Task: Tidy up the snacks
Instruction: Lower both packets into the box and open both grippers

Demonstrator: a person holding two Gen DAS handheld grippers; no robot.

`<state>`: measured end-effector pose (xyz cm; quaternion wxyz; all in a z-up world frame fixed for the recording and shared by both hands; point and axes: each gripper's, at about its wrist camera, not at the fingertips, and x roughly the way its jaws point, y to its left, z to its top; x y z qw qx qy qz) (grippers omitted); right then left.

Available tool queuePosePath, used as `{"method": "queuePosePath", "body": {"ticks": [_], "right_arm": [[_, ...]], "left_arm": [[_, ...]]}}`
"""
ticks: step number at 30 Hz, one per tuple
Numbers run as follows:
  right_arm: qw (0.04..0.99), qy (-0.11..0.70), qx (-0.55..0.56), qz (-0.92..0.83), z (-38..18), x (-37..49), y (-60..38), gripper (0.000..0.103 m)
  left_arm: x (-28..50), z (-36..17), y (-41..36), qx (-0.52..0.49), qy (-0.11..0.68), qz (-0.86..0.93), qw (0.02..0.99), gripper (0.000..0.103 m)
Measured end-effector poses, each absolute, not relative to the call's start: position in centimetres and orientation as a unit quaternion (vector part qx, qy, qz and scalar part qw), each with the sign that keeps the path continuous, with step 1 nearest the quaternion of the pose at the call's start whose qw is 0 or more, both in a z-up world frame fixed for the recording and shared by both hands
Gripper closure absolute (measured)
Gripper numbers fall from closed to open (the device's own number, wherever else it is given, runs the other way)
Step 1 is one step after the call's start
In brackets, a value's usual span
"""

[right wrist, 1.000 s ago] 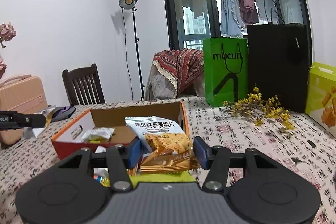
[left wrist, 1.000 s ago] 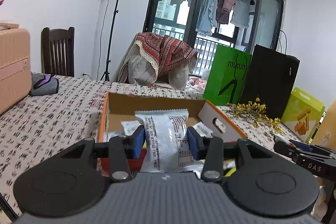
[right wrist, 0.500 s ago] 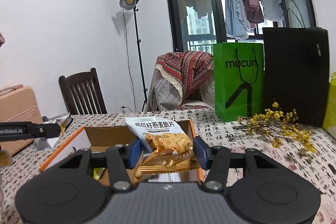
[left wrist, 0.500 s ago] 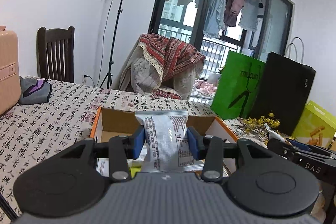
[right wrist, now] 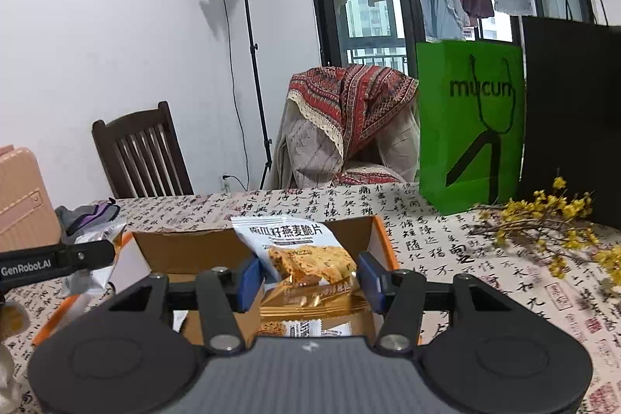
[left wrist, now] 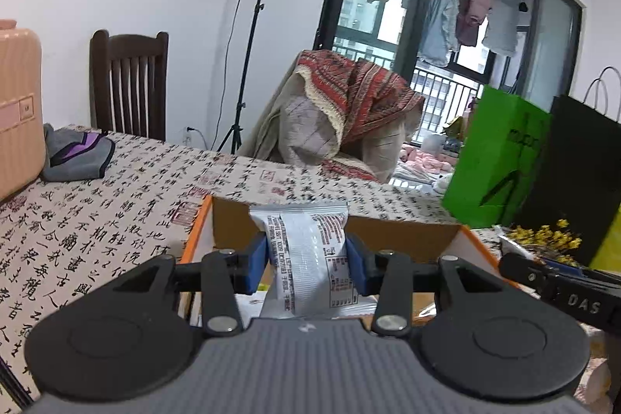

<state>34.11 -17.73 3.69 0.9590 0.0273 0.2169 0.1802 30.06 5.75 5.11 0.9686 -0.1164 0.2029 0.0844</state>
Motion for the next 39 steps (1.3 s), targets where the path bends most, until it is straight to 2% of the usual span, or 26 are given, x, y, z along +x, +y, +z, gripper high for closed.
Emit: {"method": "queuePosePath", "body": {"ticks": [6, 17, 19, 20, 21, 22, 23, 24, 25, 33, 39], "right_arm": [[0.956, 0.221, 0.024, 0.192, 1.6, 34.7, -17.6, 0.050], [0.955, 0.217, 0.025, 0.202, 0.9, 33.9, -17.9, 0.048], [0.954, 0.220, 0.026, 0.201, 0.8, 34.2, -17.9, 0.048], [0.954, 0.222, 0.026, 0.201, 0.7, 34.3, -17.9, 0.040], [0.953, 0.224, 0.028, 0.203, 0.6, 34.4, -18.0, 0.028], [0.952, 0.226, 0.032, 0.204, 0.6, 34.4, -18.0, 0.020], [0.952, 0.226, 0.037, 0.204, 0.5, 34.4, -18.1, 0.008], [0.951, 0.224, 0.043, 0.206, 0.5, 34.4, -18.3, 0.001], [0.951, 0.223, 0.047, 0.208, 0.5, 34.4, -18.4, 0.000], [0.953, 0.217, 0.046, 0.204, 0.8, 34.2, -18.5, 0.000], [0.957, 0.197, 0.057, 0.205, 3.1, 33.0, -19.3, 0.000]], "left_arm": [[31.2, 2.9, 6.8, -0.117, 0.228, 0.099, 0.962, 0.059], [30.7, 2.2, 6.1, -0.095, 0.215, 0.100, 0.967, 0.058], [30.3, 2.4, 5.9, -0.095, 0.205, 0.095, 0.969, 0.046], [30.0, 2.5, 5.9, -0.096, 0.196, 0.094, 0.971, 0.030], [29.8, 2.6, 5.8, -0.096, 0.187, 0.096, 0.973, 0.016], [29.5, 2.8, 5.7, -0.096, 0.179, 0.099, 0.974, 0.010], [29.2, 3.0, 5.6, -0.097, 0.170, 0.102, 0.975, 0.000], [29.0, 3.1, 5.6, -0.100, 0.163, 0.104, 0.976, 0.000], [28.9, 3.2, 5.6, -0.103, 0.160, 0.102, 0.976, 0.000], [29.0, 3.5, 5.9, -0.110, 0.167, 0.107, 0.974, 0.000], [27.5, 5.7, 5.7, -0.123, 0.148, 0.091, 0.977, 0.000]]}}
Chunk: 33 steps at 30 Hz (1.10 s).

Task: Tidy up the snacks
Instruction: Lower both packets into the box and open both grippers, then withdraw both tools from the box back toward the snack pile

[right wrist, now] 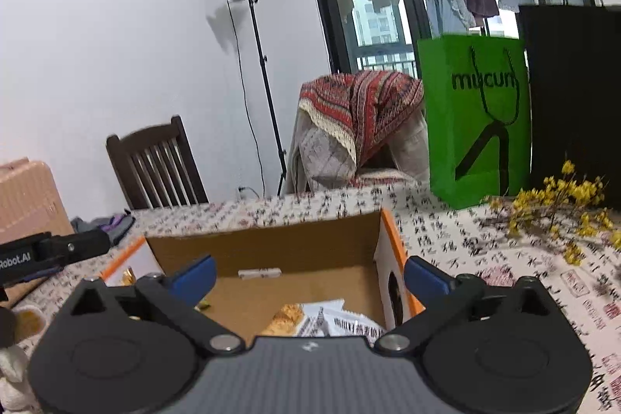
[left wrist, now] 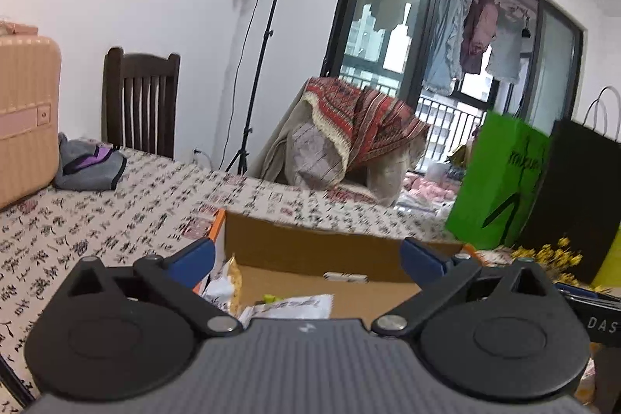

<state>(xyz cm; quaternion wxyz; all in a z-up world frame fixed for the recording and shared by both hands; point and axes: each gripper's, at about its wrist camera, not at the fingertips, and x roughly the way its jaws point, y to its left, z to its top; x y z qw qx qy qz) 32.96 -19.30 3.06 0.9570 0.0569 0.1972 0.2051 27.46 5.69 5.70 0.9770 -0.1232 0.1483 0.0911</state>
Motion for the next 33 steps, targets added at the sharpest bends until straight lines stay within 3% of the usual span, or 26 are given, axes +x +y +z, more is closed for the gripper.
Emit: {"method": "queuePosePath", "body": {"ticks": [12, 33], "right_arm": [[0.959, 0.198, 0.027, 0.203, 6.3, 26.7, -20.2, 0.000], [0.947, 0.235, 0.009, 0.217, 2.9, 15.2, -21.7, 0.000]], "left_arm": [[21.1, 8.4, 5.0, -0.115, 0.150, 0.065, 0.980, 0.000], [10.1, 4.2, 6.1, -0.095, 0.202, 0.061, 0.973, 0.000]]}}
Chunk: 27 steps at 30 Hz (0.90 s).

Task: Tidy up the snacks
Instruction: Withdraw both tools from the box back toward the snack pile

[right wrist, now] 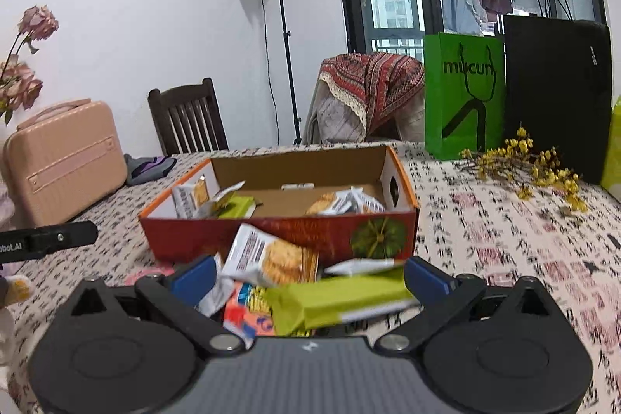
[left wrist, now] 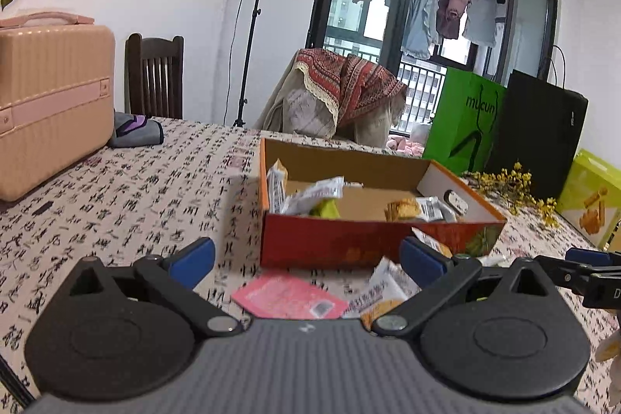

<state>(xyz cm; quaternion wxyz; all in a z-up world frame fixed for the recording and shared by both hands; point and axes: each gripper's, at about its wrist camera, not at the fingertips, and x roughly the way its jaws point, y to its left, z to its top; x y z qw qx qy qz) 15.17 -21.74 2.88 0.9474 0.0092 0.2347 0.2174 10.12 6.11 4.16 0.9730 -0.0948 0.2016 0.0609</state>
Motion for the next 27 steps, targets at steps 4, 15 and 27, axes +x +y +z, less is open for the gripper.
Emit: {"method": "queuePosePath", "body": {"ticks": [4, 15, 27], "right_arm": [[0.946, 0.244, 0.009, 0.215, 2.1, 14.1, -22.0, 0.000], [0.942, 0.262, 0.010, 0.210, 0.8, 12.8, -22.8, 0.000], [0.940, 0.270, 0.010, 0.209, 0.5, 12.9, -22.7, 0.000]], "left_arm": [[9.5, 3.4, 5.9, -0.094, 0.209, 0.055, 0.972, 0.000], [8.3, 2.2, 5.7, -0.090, 0.226, 0.053, 0.969, 0.000], [8.3, 1.8, 6.1, -0.095, 0.234, 0.053, 0.966, 0.000]]}}
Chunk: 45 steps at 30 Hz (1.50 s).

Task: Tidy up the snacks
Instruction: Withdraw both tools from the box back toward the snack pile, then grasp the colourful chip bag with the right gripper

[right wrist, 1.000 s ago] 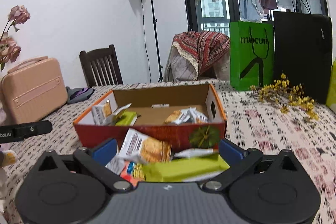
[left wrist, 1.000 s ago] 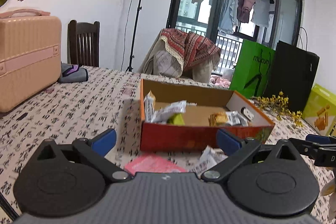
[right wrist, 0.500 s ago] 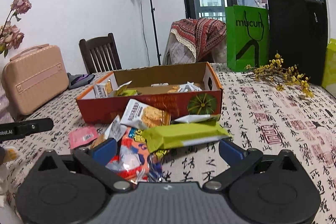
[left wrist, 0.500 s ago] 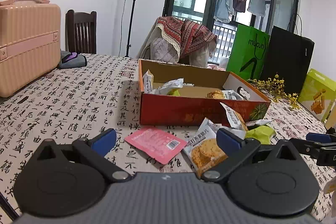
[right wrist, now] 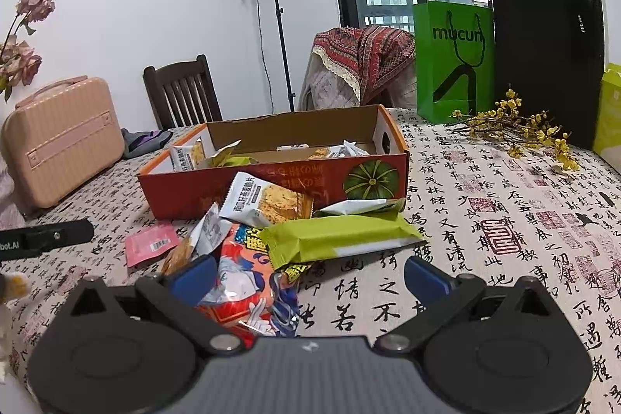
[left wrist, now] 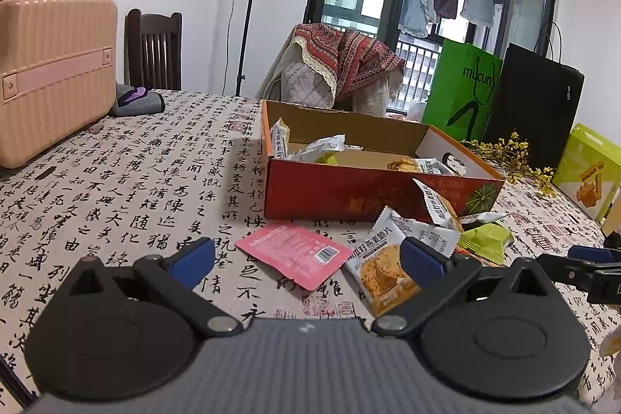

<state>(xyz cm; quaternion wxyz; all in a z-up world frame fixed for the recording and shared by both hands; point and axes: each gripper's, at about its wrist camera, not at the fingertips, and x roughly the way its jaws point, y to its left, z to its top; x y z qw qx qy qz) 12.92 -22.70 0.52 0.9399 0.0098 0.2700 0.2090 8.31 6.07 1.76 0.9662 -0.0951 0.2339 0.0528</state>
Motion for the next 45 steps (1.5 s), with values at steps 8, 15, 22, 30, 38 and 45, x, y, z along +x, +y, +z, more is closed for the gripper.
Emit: {"method": "queuePosePath", "body": {"ticks": [8, 15, 22, 30, 38, 45], "right_arm": [[0.938, 0.274, 0.009, 0.212, 0.2, 12.7, -22.5, 0.000], [0.938, 0.277, 0.008, 0.209, -0.3, 12.3, -22.5, 0.000], [0.929, 0.295, -0.005, 0.225, -1.2, 12.4, -20.9, 0.000], [0.928, 0.307, 0.007, 0.211, -1.5, 14.6, -18.5, 0.005], [0.910, 0.348, 0.033, 0.221, -3.2, 16.4, -17.1, 0.040], [0.921, 0.317, 0.020, 0.227, -2.1, 14.5, -18.4, 0.052]], "left_arm": [[8.2, 1.3, 6.2, -0.099, 0.242, 0.055, 0.964, 0.000], [7.8, 1.1, 6.6, -0.102, 0.250, 0.063, 0.961, 0.000], [7.1, 0.5, 7.4, -0.107, 0.257, 0.065, 0.958, 0.000], [7.0, 0.0, 8.2, -0.118, 0.261, 0.065, 0.956, 0.000], [7.1, -0.3, 8.6, -0.124, 0.265, 0.069, 0.954, 0.000], [7.4, -0.5, 8.6, -0.128, 0.271, 0.069, 0.951, 0.000]]}}
